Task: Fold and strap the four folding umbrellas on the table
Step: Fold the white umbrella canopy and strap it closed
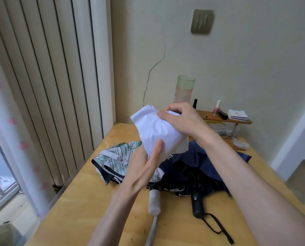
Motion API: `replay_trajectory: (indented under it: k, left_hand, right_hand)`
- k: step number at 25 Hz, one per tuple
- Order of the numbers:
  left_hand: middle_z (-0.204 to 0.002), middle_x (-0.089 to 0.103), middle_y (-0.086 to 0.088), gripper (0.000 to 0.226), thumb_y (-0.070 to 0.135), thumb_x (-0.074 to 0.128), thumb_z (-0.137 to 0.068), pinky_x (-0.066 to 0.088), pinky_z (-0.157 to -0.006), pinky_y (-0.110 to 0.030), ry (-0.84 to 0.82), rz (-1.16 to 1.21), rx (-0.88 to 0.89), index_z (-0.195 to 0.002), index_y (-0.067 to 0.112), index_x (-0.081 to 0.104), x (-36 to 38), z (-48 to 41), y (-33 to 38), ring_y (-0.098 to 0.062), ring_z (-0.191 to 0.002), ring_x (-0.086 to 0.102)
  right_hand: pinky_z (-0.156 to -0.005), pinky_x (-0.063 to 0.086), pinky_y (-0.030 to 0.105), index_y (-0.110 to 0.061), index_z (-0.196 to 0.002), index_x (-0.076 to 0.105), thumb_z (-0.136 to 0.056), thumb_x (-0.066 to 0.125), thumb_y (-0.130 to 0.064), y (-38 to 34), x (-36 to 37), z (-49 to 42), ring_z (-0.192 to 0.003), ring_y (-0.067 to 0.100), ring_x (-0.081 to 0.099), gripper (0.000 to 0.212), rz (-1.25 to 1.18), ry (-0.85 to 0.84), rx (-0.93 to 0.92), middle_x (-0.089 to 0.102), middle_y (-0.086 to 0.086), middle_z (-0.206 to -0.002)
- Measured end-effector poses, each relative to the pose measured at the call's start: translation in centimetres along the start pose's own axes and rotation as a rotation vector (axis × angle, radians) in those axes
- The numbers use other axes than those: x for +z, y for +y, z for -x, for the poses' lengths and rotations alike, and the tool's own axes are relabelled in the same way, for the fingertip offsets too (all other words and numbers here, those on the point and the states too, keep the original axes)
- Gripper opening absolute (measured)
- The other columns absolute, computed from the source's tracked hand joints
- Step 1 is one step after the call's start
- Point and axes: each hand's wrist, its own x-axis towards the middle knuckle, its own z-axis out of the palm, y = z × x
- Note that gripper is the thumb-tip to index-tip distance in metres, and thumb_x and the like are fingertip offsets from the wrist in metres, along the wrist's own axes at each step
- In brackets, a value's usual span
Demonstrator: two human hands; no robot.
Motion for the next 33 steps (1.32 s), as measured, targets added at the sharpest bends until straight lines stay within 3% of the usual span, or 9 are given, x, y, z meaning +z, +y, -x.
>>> replay_trajectory:
  k: [4, 7, 9, 12, 19, 21, 25, 29, 33]
  left_hand:
    - [-0.129, 0.069, 0.010, 0.068, 0.072, 0.049, -0.095, 0.058, -0.095, -0.043, 0.072, 0.210, -0.161, -0.154, 0.045, 0.028, 0.2, -0.6, -0.4, -0.010, -0.114, 0.069]
    - [-0.164, 0.032, 0.001, 0.088, 0.068, 0.054, -0.095, 0.041, -0.111, -0.036, 0.300, -0.229, 0.089, -0.165, 0.039, 0.008, 0.0, -0.5, -0.5, -0.002, -0.144, 0.039]
    - [-0.163, 0.029, -0.002, 0.091, 0.064, 0.065, -0.091, 0.046, -0.103, -0.033, 0.282, -0.510, 0.373, -0.165, 0.031, 0.022, 0.6, -0.4, -0.7, -0.012, -0.142, 0.043]
    - [-0.159, 0.035, 0.008, 0.102, 0.060, 0.072, -0.086, 0.054, -0.063, -0.036, 0.144, -0.608, 0.286, -0.165, 0.046, 0.009, 2.2, 0.0, -0.7, -0.026, -0.104, 0.066]
    - [-0.108, 0.063, 0.045, 0.118, 0.051, 0.097, -0.066, 0.054, -0.080, -0.015, 0.213, -0.098, 0.061, -0.159, 0.052, 0.024, 1.6, 0.1, -0.8, 0.013, -0.101, 0.064]
    - [-0.104, 0.072, 0.024, 0.118, 0.049, 0.098, -0.065, 0.055, -0.070, -0.029, 0.264, -0.211, 0.061, -0.157, 0.050, 0.025, 1.5, -0.1, -1.0, -0.006, -0.093, 0.071]
    - [-0.101, 0.074, 0.002, 0.112, 0.046, 0.094, -0.073, 0.044, -0.043, -0.035, 0.379, -0.742, 0.230, -0.160, 0.037, 0.025, 2.3, 0.3, -1.6, -0.026, -0.065, 0.063]
    - [-0.106, 0.070, -0.003, 0.099, 0.059, 0.080, -0.082, 0.046, -0.039, -0.040, 0.404, -0.750, 0.294, -0.160, 0.036, 0.023, 2.7, 0.8, -1.3, -0.031, -0.065, 0.065]
    - [-0.107, 0.074, -0.001, 0.103, 0.082, 0.060, -0.076, 0.047, -0.051, -0.033, 0.370, -0.596, 0.238, -0.162, 0.035, 0.027, 2.8, 0.9, -1.2, -0.027, -0.076, 0.069]
  right_hand:
    - [-0.062, 0.028, 0.034, -0.005, -0.073, 0.063, -0.094, 0.072, -0.035, 0.3, 0.6, -0.3, -0.065, 0.013, 0.036, 0.038, 0.081, 0.134, -0.070, 0.044, 0.001, -0.066]
    - [-0.060, 0.031, 0.034, -0.010, -0.068, 0.062, -0.093, 0.069, -0.041, 0.6, 0.9, -0.7, -0.063, 0.017, 0.038, 0.040, 0.163, 0.245, -0.037, 0.043, -0.002, -0.061]
    - [-0.057, 0.030, 0.033, -0.017, -0.062, 0.061, -0.092, 0.068, -0.040, 0.5, 0.9, -0.8, -0.063, 0.021, 0.038, 0.039, 0.191, 0.282, 0.007, 0.040, -0.002, -0.056]
    - [-0.053, 0.027, 0.033, -0.020, -0.053, 0.054, -0.090, 0.068, -0.035, -0.4, 1.2, -0.6, -0.062, 0.022, 0.040, 0.043, 0.230, 0.250, 0.079, 0.040, -0.004, -0.050]
    - [-0.096, 0.049, 0.035, -0.038, -0.130, 0.066, -0.090, 0.070, -0.062, -1.8, 0.6, 0.9, -0.112, 0.012, 0.062, 0.047, 0.198, 0.009, -0.077, 0.068, -0.011, -0.114]
    - [-0.105, 0.047, 0.040, -0.040, -0.137, 0.062, -0.091, 0.070, -0.057, -1.5, 0.4, 0.8, -0.122, 0.015, 0.058, 0.050, 0.241, 0.030, -0.099, 0.067, -0.009, -0.122]
    - [-0.095, 0.055, 0.039, -0.033, -0.110, 0.073, -0.089, 0.070, -0.043, -1.7, 1.4, -0.1, -0.111, 0.019, 0.064, 0.023, 0.276, 0.094, -0.006, 0.073, -0.008, -0.108]
    - [-0.073, 0.049, 0.030, -0.023, -0.071, 0.067, -0.088, 0.077, -0.038, -2.1, 0.8, -1.7, -0.084, 0.020, 0.065, 0.026, 0.232, 0.097, 0.075, 0.066, -0.008, -0.075]
    - [-0.068, 0.048, 0.028, -0.020, -0.084, 0.070, -0.086, 0.080, -0.028, -2.0, 0.5, -2.2, -0.079, 0.018, 0.064, 0.013, 0.076, 0.027, 0.221, 0.065, -0.007, -0.080]
